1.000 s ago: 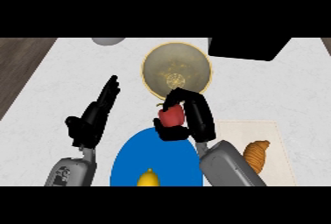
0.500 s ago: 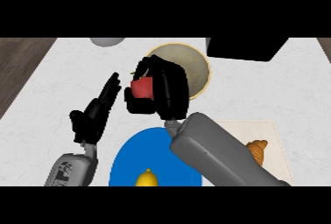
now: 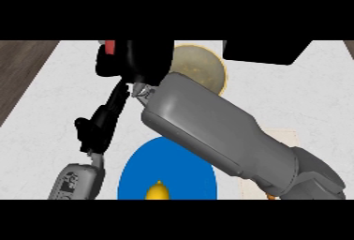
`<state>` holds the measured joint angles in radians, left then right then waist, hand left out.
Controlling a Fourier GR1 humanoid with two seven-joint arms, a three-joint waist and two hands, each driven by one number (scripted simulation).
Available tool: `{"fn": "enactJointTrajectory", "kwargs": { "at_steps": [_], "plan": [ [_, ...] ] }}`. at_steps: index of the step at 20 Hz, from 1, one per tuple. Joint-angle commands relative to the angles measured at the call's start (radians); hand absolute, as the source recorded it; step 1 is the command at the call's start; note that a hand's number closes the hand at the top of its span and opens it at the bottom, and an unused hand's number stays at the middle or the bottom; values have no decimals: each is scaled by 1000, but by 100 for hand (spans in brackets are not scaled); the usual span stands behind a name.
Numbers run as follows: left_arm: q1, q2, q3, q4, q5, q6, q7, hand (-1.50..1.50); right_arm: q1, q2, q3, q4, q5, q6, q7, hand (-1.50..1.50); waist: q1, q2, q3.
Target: Pick the bell pepper from the placemat and place it in the bowl
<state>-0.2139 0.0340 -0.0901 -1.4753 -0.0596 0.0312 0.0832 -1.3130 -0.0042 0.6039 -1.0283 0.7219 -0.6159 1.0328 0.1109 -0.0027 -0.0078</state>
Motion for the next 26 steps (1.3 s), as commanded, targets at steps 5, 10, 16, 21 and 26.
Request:
{"fn": "enactJointTrajectory", "kwargs": {
  "at_steps": [5,10,16,21,26],
  "plan": [
    [31,-9,-4,0,-14,17,-26,0,-239,4,-11,289,-25,72,208,150,-22,10,3],
    [9,-20,-20,-25,-28,28,-2,0,-238,4,72,427,-38,94,185,150,-24,15,4],
    [51,-5,-2,-53,-18,24,-24,0,-161,4,90,511,-62,31,135,150,-40,15,5],
    [14,-1,18,-37,-10,26,0,0,-139,4,89,593,-69,8,76,150,-45,19,6],
    [49,-24,-15,-83,-47,62,28,0,-50,4,36,659,-81,-53,-20,150,-69,14,7]
  ]
}}
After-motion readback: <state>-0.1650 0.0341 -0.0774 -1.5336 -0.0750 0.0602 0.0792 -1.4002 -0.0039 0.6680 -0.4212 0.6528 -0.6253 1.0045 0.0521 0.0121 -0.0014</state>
